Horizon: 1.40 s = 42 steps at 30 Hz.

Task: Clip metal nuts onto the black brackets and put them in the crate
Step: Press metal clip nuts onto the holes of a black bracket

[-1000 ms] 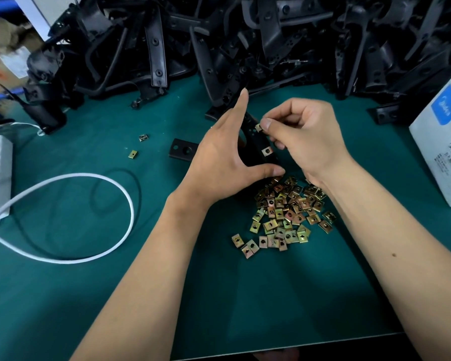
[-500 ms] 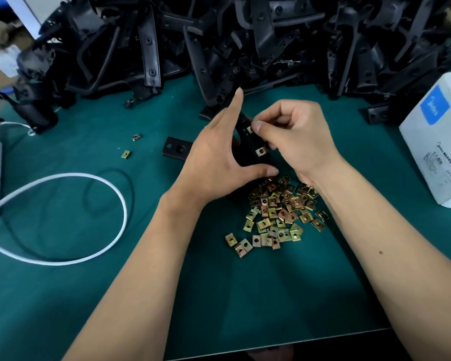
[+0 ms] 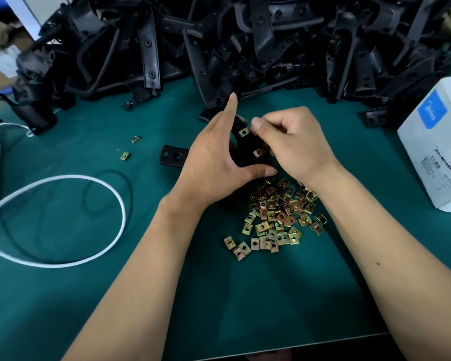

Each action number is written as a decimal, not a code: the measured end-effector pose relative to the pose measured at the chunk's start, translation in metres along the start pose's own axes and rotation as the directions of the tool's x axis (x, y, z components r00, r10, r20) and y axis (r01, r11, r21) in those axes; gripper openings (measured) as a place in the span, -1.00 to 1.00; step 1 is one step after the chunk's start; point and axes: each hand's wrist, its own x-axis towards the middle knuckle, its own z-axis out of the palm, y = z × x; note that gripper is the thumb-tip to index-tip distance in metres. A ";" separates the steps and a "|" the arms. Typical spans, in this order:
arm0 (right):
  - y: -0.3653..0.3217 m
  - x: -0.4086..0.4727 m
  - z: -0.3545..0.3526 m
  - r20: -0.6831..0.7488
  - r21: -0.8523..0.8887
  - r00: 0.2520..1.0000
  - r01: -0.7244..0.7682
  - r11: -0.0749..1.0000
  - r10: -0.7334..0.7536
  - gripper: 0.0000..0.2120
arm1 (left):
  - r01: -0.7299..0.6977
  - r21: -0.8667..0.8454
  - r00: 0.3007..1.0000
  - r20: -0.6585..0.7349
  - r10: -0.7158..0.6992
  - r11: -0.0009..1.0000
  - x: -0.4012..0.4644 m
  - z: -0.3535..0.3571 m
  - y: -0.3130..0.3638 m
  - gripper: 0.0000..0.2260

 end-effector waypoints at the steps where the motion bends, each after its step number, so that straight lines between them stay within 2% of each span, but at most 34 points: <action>1: 0.001 0.000 -0.001 -0.001 0.011 1.000 -0.017 1.000 0.017 -0.62 | 0.005 -0.006 1.000 0.003 -0.005 1.000 0.000 0.000 -0.001 0.21; 5: -0.001 0.001 -0.003 0.016 0.063 0.993 -0.119 0.991 0.118 -0.64 | 0.036 0.032 0.999 -0.006 -0.036 0.999 0.002 0.002 0.000 0.20; 9: 0.003 0.002 -0.006 0.124 0.042 0.985 -0.126 0.991 0.119 -0.64 | 0.104 0.082 0.987 -0.131 -0.093 0.991 0.002 0.000 -0.002 0.08; 11: 0.004 0.001 -0.006 0.193 0.068 0.975 -0.128 0.989 0.113 -0.80 | 0.128 0.078 0.979 -0.171 -0.113 0.989 0.002 -0.003 -0.003 -0.02; 13: 0.006 0.001 -0.003 0.223 0.111 0.970 -0.126 0.986 0.099 -0.93 | 0.109 0.055 0.985 -0.143 -0.100 0.993 0.002 -0.006 -0.004 -0.13; 17: 0.012 0.002 0.000 0.179 0.115 0.981 -0.095 0.989 0.073 -0.92 | 0.045 0.044 0.998 -0.046 -0.043 0.998 0.001 -0.017 -0.005 -0.33; 21: 0.014 0.003 -0.002 0.158 0.067 0.987 -0.040 0.997 0.029 -0.89 | 0.002 -0.036 0.996 -0.094 -0.005 0.999 0.001 -0.030 -0.006 -0.67; 25: 0.013 0.003 0.000 0.168 0.009 0.986 0.006 1.000 -0.007 -0.84 | 0.093 -0.082 0.992 -0.082 -0.099 0.992 0.003 -0.034 -0.011 -0.81; 28: 0.014 0.004 -0.001 0.150 0.016 0.989 0.006 1.000 -0.008 -0.86 | 0.230 -0.285 0.965 -0.053 -0.255 0.930 0.004 -0.030 -0.011 -0.84; 31: 0.014 0.002 0.000 0.143 -0.023 0.989 0.035 0.999 -0.031 -0.87 | 0.269 -0.374 0.953 -0.032 -0.303 0.888 0.005 -0.026 -0.013 -0.82; 42: 0.016 0.003 -0.003 0.179 -0.049 0.978 0.118 0.992 -0.108 -0.85 | 0.297 -0.434 0.951 0.051 -0.305 0.850 0.003 -0.029 -0.012 -0.81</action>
